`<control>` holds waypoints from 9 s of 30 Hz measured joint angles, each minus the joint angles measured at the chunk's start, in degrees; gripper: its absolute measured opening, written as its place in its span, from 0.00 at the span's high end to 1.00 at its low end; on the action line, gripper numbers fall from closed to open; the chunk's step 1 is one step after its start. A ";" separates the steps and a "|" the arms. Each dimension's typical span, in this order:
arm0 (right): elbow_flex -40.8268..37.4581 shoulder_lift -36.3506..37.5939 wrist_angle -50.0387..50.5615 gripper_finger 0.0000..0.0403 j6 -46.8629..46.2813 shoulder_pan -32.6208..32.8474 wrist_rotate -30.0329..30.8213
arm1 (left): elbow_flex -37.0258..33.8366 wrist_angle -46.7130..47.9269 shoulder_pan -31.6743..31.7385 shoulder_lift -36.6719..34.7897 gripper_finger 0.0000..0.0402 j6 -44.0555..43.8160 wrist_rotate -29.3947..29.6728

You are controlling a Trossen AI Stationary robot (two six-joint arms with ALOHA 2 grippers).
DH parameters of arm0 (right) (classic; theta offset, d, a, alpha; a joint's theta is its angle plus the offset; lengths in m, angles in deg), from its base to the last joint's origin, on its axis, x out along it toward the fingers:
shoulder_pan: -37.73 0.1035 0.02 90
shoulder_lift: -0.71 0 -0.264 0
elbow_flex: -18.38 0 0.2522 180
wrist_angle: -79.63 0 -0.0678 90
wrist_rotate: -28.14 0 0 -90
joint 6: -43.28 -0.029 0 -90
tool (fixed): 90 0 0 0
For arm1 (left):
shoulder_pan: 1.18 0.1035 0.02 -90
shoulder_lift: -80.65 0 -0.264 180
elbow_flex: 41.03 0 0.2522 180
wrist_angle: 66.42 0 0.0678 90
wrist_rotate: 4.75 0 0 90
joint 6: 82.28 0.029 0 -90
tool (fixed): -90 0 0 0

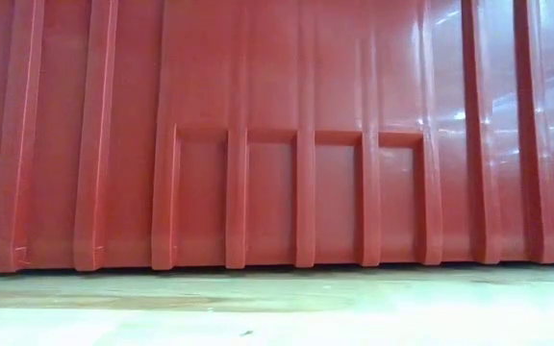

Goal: Sort Items/Unsort Items

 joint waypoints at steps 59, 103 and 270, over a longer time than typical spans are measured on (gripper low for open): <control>0.08 1.25 -1.53 0.66 7.36 8.87 21.46 | 1.97 1.48 5.27 3.75 0.68 -12.33 -21.35; 0.06 1.75 4.44 0.54 -14.58 6.55 23.17 | -26.69 11.33 46.46 -10.49 0.14 -53.42 -11.07; -0.13 12.85 14.51 0.54 -35.86 9.98 27.14 | -6.08 -2.63 50.48 52.15 0.29 -34.80 -33.28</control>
